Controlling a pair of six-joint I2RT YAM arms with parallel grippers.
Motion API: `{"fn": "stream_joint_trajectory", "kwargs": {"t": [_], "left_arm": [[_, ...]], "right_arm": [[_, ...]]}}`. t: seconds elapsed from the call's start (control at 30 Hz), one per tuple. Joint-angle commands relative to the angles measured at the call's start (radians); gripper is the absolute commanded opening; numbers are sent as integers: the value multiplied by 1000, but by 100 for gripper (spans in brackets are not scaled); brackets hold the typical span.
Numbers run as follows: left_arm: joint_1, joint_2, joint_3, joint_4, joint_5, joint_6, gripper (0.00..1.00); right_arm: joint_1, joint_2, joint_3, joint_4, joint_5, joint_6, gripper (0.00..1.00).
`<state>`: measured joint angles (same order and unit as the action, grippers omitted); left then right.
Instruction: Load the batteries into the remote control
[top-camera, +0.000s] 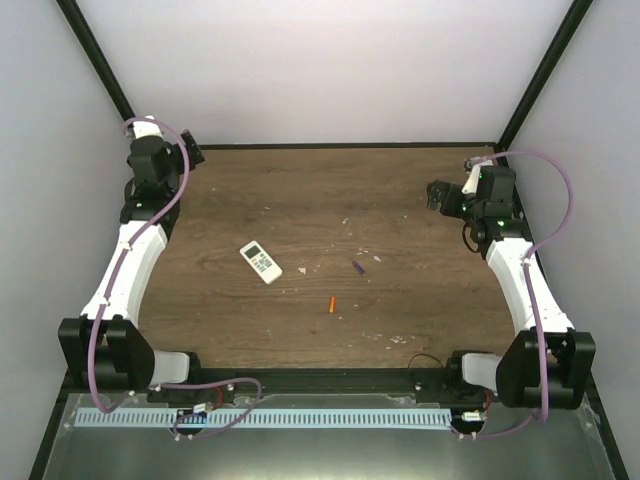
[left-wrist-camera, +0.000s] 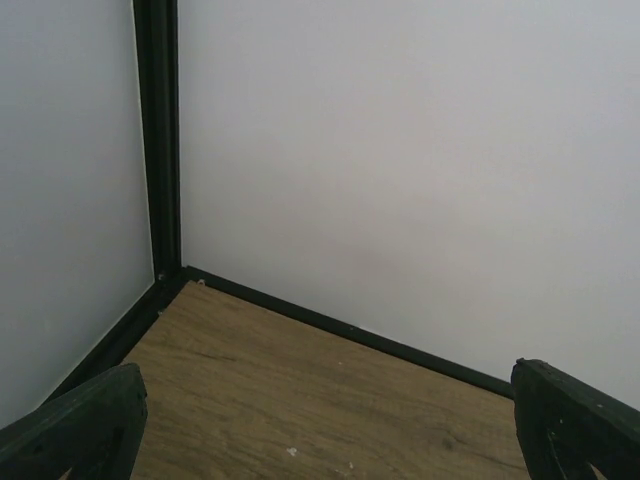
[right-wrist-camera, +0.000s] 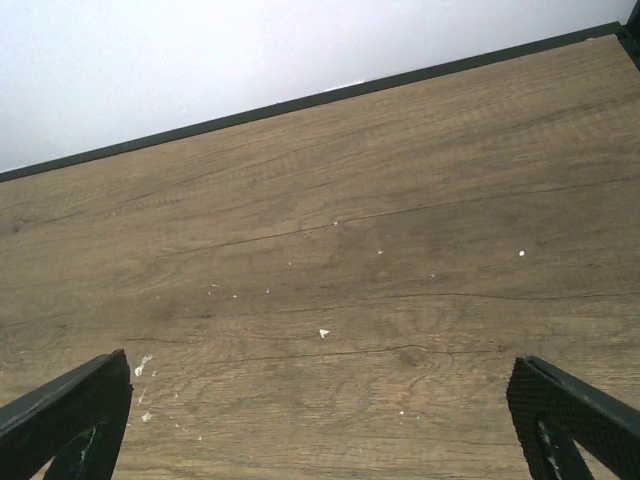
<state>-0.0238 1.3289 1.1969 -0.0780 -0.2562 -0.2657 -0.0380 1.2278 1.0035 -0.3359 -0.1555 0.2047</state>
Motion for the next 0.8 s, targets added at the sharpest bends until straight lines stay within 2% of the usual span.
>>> {"fn": "stream_joint_trajectory", "kwargs": {"t": [0.0, 0.17, 0.37, 0.43, 0.57, 0.77], "left_arm": [[1, 14, 29, -17, 14, -13, 100], [4, -1, -3, 18, 48, 14, 100], [22, -33, -99, 105, 322, 137, 100], [25, -38, -124, 119, 370, 144, 100], [23, -14, -104, 34, 347, 86, 100], [-28, -29, -140, -115, 257, -102, 100]], "right_arm": [[-7, -2, 31, -3, 5, -24, 100], [-7, 24, 43, -52, -39, -45, 100], [-1, 63, 46, -92, -42, -57, 100], [5, 76, 52, -102, -40, -63, 100], [40, 109, 81, -136, -17, -71, 100], [175, 159, 118, -145, 39, -63, 100]]}}
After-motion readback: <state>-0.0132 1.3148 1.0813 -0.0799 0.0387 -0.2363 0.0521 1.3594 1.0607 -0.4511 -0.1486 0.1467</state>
